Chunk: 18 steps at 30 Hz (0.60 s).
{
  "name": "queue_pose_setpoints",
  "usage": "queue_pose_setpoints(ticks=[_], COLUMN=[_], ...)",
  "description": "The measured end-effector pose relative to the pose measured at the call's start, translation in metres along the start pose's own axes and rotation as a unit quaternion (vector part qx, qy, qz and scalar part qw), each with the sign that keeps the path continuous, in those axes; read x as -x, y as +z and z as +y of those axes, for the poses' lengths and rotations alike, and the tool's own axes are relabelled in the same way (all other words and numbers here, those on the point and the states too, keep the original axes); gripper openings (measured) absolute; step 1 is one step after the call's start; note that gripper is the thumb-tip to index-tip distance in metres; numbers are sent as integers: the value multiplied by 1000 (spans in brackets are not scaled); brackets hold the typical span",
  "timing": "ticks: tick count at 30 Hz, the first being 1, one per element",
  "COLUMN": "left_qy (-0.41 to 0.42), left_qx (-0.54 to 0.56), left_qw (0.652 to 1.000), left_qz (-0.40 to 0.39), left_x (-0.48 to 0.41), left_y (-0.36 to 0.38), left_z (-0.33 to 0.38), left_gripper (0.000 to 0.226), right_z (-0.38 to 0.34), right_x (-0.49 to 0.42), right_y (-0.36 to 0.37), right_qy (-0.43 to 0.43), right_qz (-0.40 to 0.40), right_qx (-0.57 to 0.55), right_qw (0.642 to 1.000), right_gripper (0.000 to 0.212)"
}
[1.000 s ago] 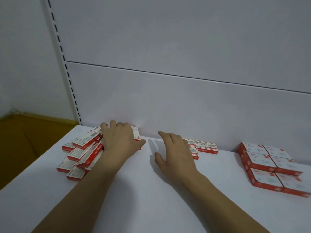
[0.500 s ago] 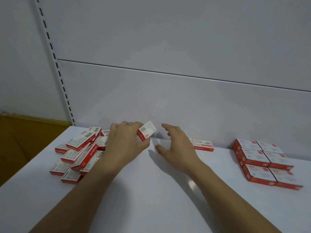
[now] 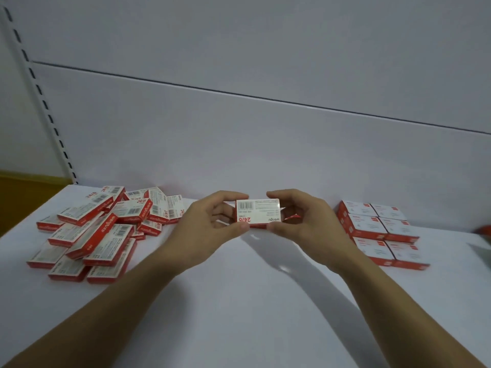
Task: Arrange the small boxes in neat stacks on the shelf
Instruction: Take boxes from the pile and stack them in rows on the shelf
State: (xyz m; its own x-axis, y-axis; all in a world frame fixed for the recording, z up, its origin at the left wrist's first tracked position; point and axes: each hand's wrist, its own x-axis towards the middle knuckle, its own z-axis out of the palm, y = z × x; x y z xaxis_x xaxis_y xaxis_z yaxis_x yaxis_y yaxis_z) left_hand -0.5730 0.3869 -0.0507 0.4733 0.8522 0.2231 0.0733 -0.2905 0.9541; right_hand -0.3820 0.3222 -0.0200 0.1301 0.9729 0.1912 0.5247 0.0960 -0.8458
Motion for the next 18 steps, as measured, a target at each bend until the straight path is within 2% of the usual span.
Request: queue_pose_setpoints(ticks=[5, 11, 15, 18], left_qy=[-4, -17, -34, -51], left_qx=[-35, -47, -14, 13], left_qw=[999, 999, 999, 998], left_qz=[-23, -14, -16, -21], left_x=[5, 6, 5, 6], left_y=[13, 18, 15, 14], left_z=[-2, -5, -4, -1], left_gripper=[50, 49, 44, 29], right_z=[22, 30, 33, 36], right_x=[18, 25, 26, 26], right_y=[6, 5, 9, 10], right_qy=[2, -33, -76, -79], right_qz=[56, 63, 68, 69], right_qx=[-1, 17, 43, 53], right_qw=[998, 997, 994, 993], right_gripper=[51, 49, 47, 37])
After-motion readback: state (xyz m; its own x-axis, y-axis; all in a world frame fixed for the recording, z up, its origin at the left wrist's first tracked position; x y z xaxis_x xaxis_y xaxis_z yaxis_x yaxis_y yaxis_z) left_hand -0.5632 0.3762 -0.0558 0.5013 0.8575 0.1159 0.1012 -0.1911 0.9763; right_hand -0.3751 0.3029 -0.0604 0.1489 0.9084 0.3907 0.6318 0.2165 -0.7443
